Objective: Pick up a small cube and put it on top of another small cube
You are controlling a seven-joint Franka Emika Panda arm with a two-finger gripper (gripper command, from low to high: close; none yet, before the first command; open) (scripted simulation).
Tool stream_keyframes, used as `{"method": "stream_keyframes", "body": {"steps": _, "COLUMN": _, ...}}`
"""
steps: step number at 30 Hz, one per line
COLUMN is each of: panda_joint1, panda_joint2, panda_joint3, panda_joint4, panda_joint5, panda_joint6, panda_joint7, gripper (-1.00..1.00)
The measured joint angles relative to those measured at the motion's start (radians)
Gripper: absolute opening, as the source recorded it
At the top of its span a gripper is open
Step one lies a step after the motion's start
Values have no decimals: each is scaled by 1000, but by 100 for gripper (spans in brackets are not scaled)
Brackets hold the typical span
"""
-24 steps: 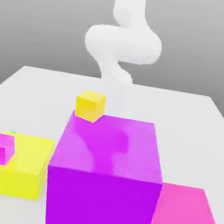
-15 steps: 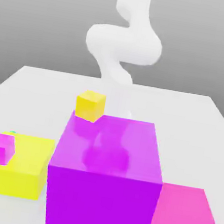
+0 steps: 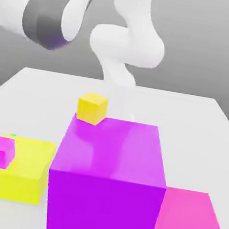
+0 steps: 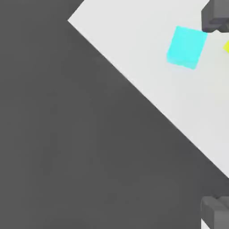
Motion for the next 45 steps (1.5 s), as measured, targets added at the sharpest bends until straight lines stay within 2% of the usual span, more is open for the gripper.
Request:
{"method": "stream_keyframes", "body": {"steps": 7, "panda_joint1": -112, "panda_joint2": 247, "panda_joint3": -5, "panda_joint4": 30, "panda_joint5": 139, "panda_joint6": 60, "panda_joint7": -5, "gripper": 0}}
{"method": "stream_keyframes", "body": {"steps": 11, "panda_joint1": -144, "panda_joint2": 392, "panda_joint3": 17, "panda_joint4": 61, "panda_joint5": 179, "panda_joint6": 154, "panda_joint7": -21, "gripper": 0}}
{"method": "stream_keyframes", "body": {"steps": 12, "panda_joint1": -148, "panda_joint2": 419, "panda_joint3": 21, "panda_joint4": 67, "panda_joint5": 183, "panda_joint6": 174, "panda_joint7": -24, "gripper": -100}}
{"method": "stream_keyframes", "body": {"steps": 20, "panda_joint1": -146, "panda_joint2": 396, "panda_joint3": 18, "panda_joint4": 62, "panda_joint5": 182, "panda_joint6": 157, "panda_joint7": -22, "gripper": -100}}
{"method": "stream_keyframes", "body": {"steps": 23, "panda_joint1": -133, "panda_joint2": 298, "panda_joint3": 2, "panda_joint4": 38, "panda_joint5": 162, "panda_joint6": 82, "panda_joint7": -10, "gripper": -100}}
{"method": "stream_keyframes", "body": {"steps": 27, "panda_joint1": -75, "panda_joint2": 159, "panda_joint3": -15, "panda_joint4": -19, "panda_joint5": 80, "panda_joint6": -1, "panda_joint7": 20, "gripper": -100}}
{"method": "stream_keyframes", "body": {"steps": 34, "panda_joint1": -4, "panda_joint2": -90, "panda_joint3": 16, "panda_joint4": -124, "panda_joint5": -34, "panda_joint6": -150, "panda_joint7": 45, "gripper": -100}}
{"method": "stream_keyframes", "body": {"steps": 39, "panda_joint1": 36, "panda_joint2": -270, "panda_joint3": 49, "panda_joint4": -199, "panda_joint5": -59, "panda_joint6": -257, "panda_joint7": 28, "gripper": -100}}
{"method": "stream_keyframes", "body": {"steps": 45, "panda_joint1": 81, "panda_joint2": -487, "panda_joint3": 86, "panda_joint4": -291, "panda_joint5": -42, "panda_joint6": -380, "panda_joint7": -26, "gripper": -100}}
